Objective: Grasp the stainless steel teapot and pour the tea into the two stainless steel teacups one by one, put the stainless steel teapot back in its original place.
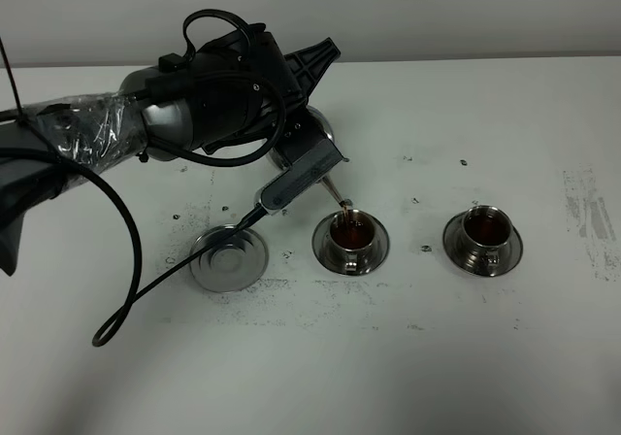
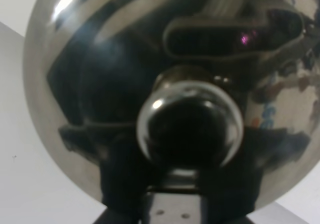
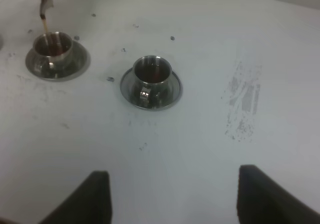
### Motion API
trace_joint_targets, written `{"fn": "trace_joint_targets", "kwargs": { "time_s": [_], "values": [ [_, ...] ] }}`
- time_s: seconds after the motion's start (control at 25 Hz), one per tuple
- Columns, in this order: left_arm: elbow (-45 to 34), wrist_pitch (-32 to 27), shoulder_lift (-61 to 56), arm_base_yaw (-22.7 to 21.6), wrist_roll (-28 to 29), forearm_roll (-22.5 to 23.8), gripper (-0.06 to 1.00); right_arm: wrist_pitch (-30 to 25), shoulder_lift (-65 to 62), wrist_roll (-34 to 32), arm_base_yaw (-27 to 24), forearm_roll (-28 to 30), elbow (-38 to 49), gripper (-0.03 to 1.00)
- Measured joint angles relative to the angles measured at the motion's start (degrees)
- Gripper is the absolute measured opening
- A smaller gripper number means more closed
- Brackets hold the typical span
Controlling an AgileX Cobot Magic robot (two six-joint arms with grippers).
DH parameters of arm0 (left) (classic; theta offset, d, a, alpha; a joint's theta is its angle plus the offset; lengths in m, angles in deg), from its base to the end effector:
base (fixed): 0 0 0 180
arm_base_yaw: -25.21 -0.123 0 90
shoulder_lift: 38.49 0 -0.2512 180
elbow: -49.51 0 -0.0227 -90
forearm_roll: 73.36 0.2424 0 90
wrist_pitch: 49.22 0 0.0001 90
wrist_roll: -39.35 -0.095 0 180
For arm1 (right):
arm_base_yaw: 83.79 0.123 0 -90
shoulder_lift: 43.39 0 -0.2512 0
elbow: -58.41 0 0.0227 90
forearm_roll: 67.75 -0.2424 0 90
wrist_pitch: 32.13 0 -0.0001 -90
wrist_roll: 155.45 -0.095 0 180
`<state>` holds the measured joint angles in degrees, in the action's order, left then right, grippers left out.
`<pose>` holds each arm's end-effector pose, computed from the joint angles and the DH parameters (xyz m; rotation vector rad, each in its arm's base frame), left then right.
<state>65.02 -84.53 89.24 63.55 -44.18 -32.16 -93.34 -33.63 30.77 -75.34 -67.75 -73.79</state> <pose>0.3698 -0.2463 0.1834 2.5829 0.7105 1.0279 0.0278 0.0041 0.2690 -0.2647 2.0560 0.0239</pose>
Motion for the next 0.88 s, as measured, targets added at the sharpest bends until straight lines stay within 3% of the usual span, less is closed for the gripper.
{"fn": "trace_joint_targets", "kwargs": {
  "time_s": [0.88],
  "values": [
    [0.0, 0.2, 0.0, 0.5, 0.0, 1.5, 0.17, 0.0, 0.0, 0.0, 0.0, 0.0, 0.0, 0.52]
  ]
}}
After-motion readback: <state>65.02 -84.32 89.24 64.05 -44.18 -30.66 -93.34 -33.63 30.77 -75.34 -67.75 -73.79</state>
